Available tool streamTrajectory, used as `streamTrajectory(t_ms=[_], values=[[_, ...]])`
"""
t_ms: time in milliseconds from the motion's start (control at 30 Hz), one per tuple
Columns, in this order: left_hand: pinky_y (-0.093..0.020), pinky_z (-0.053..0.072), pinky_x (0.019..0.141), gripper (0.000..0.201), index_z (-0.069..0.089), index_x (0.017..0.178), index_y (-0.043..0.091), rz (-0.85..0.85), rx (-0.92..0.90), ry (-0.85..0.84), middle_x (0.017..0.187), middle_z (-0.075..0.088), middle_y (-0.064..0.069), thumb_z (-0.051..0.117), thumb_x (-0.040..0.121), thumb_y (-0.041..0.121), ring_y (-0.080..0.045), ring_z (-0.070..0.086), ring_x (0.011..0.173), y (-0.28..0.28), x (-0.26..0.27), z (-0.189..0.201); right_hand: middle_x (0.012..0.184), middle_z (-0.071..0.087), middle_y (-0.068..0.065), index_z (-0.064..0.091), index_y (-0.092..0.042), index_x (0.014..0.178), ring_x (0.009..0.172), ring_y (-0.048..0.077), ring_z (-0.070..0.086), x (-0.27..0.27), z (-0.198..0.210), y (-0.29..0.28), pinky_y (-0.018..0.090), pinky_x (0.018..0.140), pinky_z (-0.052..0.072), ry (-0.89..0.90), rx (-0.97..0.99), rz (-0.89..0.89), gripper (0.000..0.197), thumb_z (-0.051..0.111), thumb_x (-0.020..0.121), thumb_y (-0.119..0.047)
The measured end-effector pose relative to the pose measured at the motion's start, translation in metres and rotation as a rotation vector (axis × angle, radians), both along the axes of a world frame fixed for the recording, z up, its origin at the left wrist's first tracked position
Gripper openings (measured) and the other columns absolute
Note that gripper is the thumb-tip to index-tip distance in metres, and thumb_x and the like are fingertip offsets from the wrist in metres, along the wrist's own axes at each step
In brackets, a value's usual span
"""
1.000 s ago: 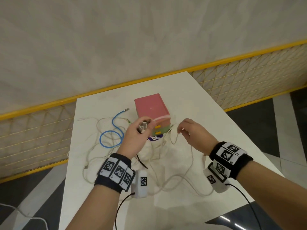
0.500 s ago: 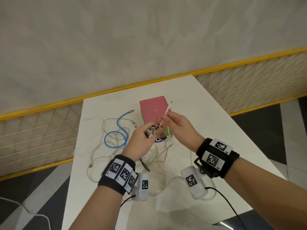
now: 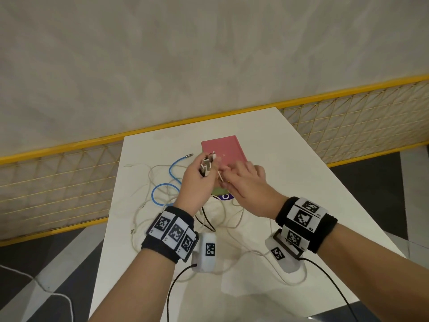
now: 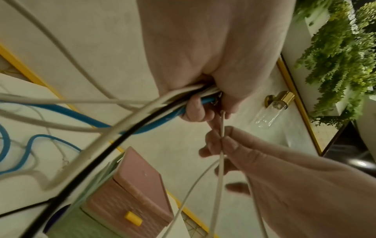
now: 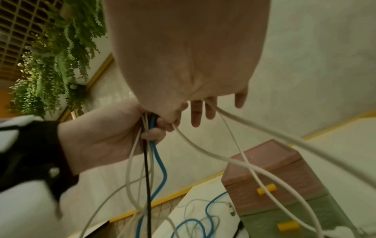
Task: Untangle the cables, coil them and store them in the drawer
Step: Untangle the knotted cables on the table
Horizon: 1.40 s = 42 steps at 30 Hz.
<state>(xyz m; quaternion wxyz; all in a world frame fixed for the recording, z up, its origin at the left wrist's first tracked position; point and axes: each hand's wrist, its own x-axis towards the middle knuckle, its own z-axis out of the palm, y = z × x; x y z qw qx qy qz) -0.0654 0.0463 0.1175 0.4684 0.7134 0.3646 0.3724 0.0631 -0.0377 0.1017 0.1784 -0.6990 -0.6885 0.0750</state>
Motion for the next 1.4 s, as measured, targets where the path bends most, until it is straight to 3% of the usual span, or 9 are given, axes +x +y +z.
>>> streamTrajectory(t_ms=[233, 467, 633, 733, 867, 1000, 1167, 1267, 1400], values=[[-0.022, 0.041, 0.058, 0.018, 0.055, 0.088, 0.021, 0.185, -0.117, -0.147, 0.074, 0.068, 0.002, 0.050, 0.100, 0.032, -0.002, 0.051, 0.055, 0.007, -0.002, 0.002, 0.146, 0.018, -0.005, 0.062, -0.035, 0.093, 0.128, 0.025, 0.014, 0.012, -0.012, -0.003, 0.035, 0.091, 0.008, -0.077, -0.068, 0.042, 0.020, 0.042, 0.096, -0.041], [-0.022, 0.039, 0.046, 0.026, 0.049, 0.076, 0.020, 0.274, -0.250, -0.359, 0.049, 0.042, 0.008, 0.058, 0.096, 0.034, -0.010, 0.043, 0.047, 0.033, -0.026, 0.025, 0.147, 0.023, -0.010, 0.065, -0.039, 0.088, 0.120, 0.022, 0.025, 0.040, -0.049, -0.023, 0.038, 0.091, 0.010, -0.207, -0.209, -0.085, 0.034, 0.035, 0.096, -0.053], [-0.017, 0.042, 0.062, 0.016, 0.069, 0.097, 0.027, -0.067, -0.057, 0.105, 0.081, 0.058, 0.017, 0.070, 0.085, 0.039, 0.001, 0.053, 0.067, 0.009, -0.015, 0.016, 0.109, 0.065, -0.014, 0.062, -0.030, 0.087, 0.111, 0.008, 0.050, 0.035, -0.024, -0.003, 0.040, 0.107, 0.015, 0.132, -0.076, -0.017, 0.030, 0.036, 0.101, -0.035], [-0.024, 0.042, 0.069, 0.028, 0.071, 0.099, 0.021, -0.206, -0.027, 0.364, 0.082, 0.065, 0.007, 0.066, 0.087, 0.045, -0.008, 0.056, 0.072, -0.002, -0.006, 0.002, 0.077, 0.069, 0.003, 0.058, -0.016, 0.084, 0.073, 0.015, 0.062, 0.031, 0.000, 0.003, 0.030, 0.078, 0.047, 0.516, -0.072, 0.020, 0.028, 0.038, 0.101, -0.025], [-0.023, 0.040, 0.053, 0.027, 0.065, 0.085, 0.022, 0.095, -0.154, 0.169, 0.060, 0.051, 0.005, 0.058, 0.092, 0.047, -0.008, 0.047, 0.051, 0.009, -0.012, 0.012, 0.060, 0.050, 0.001, 0.049, -0.011, 0.079, 0.057, 0.012, 0.045, 0.033, 0.010, 0.001, 0.021, 0.060, 0.041, 0.582, -0.052, 0.058, 0.030, 0.035, 0.103, -0.023], [-0.034, 0.042, 0.061, 0.030, 0.062, 0.083, 0.018, 0.480, -0.166, 0.014, 0.065, 0.046, -0.001, 0.059, 0.091, 0.047, -0.017, 0.045, 0.058, 0.035, -0.030, 0.014, 0.066, 0.048, -0.010, 0.053, -0.006, 0.085, 0.056, 0.002, 0.044, 0.039, 0.001, 0.001, 0.026, 0.063, 0.047, 0.605, -0.132, 0.035, 0.028, 0.036, 0.102, -0.021], [-0.008, 0.040, 0.056, 0.029, 0.058, 0.123, 0.036, 0.149, 0.072, 0.079, 0.068, 0.048, 0.007, 0.061, 0.094, 0.030, -0.002, 0.042, 0.052, 0.017, -0.024, 0.013, 0.064, 0.049, -0.011, 0.055, -0.017, 0.077, 0.059, 0.004, 0.040, 0.024, -0.001, 0.005, 0.017, 0.060, 0.034, 0.495, -0.099, 0.104, 0.029, 0.040, 0.101, -0.022], [-0.018, 0.032, 0.051, 0.012, 0.064, 0.091, 0.026, -0.059, 0.164, 0.345, 0.064, 0.048, 0.000, 0.061, 0.092, 0.038, -0.005, 0.037, 0.049, 0.003, -0.013, 0.005, 0.058, 0.050, -0.022, 0.050, -0.033, 0.070, 0.057, 0.001, 0.042, 0.014, 0.011, 0.011, 0.014, 0.058, 0.034, 0.587, -0.025, 0.134, 0.035, 0.041, 0.101, -0.019], [-0.015, 0.033, 0.052, 0.025, 0.055, 0.071, 0.018, 0.268, -0.009, 0.053, 0.053, 0.046, 0.012, 0.065, 0.092, 0.027, 0.000, 0.038, 0.044, 0.023, -0.029, 0.018, 0.064, 0.046, -0.015, 0.058, -0.018, 0.081, 0.058, 0.002, 0.039, 0.028, 0.010, 0.004, 0.014, 0.058, 0.033, 0.621, -0.057, 0.118, 0.027, 0.041, 0.102, -0.022]])
